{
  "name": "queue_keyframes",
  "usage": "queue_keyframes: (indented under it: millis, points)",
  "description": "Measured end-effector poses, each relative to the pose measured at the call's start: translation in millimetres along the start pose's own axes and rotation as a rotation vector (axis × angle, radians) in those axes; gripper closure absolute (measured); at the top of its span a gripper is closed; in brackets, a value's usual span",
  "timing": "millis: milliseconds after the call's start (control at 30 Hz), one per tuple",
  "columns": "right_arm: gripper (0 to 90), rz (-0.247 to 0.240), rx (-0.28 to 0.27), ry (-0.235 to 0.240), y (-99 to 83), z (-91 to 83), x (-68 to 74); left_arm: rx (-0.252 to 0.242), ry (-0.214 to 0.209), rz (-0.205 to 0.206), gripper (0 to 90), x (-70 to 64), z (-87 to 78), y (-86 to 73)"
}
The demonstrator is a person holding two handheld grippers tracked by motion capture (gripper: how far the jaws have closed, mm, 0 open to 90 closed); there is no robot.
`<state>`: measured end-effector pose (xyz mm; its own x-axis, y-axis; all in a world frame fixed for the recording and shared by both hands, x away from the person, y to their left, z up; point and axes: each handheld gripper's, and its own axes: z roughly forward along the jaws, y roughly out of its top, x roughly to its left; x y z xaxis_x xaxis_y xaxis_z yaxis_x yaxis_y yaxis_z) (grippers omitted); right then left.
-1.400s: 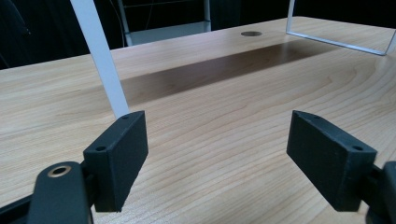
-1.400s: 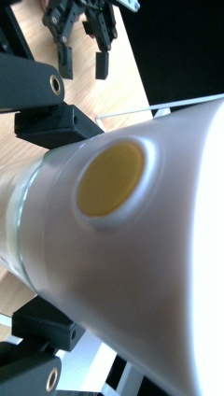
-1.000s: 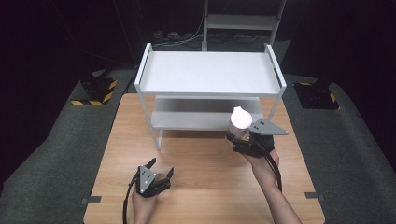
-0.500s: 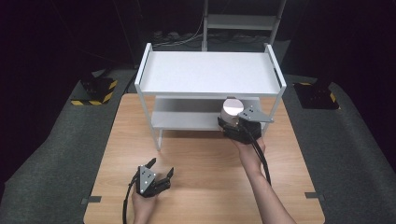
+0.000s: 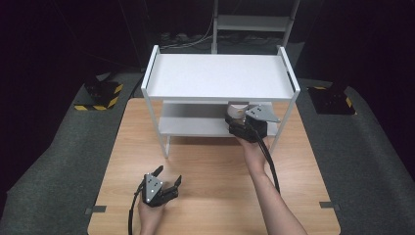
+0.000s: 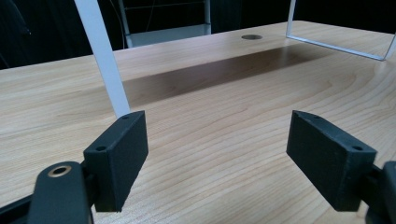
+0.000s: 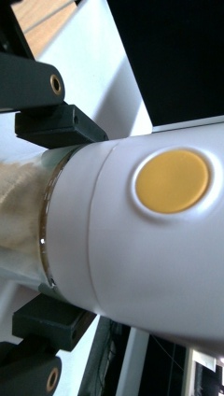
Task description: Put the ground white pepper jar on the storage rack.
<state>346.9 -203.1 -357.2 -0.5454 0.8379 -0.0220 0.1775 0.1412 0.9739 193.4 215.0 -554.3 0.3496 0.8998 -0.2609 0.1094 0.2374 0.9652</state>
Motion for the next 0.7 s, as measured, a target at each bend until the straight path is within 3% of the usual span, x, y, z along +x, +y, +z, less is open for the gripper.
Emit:
queue_keyframes:
  millis: [400, 500, 600, 700]
  points:
    - [29.8, -0.003, -0.033, -0.001, -7.7, 6.7, -2.9, 0.0, 0.004, -0.001, 20.7, 0.6, -0.4, 0.5]
    - [22.0, 0.011, -0.004, -0.027, -3.4, 3.4, 0.9, 0.0, 0.005, 0.0, 20.7, 0.6, -0.5, 0.6]
    - [20.8, 0.005, 0.023, -0.03, 0.7, 0.1, 0.4, 0.001, 0.005, 0.001, 20.7, 0.5, -0.6, 0.8]
    - [20.5, -0.048, 0.067, -0.041, 9.2, -8.9, 4.9, -0.001, 0.005, 0.0, 20.7, 0.2, -0.3, 0.2]
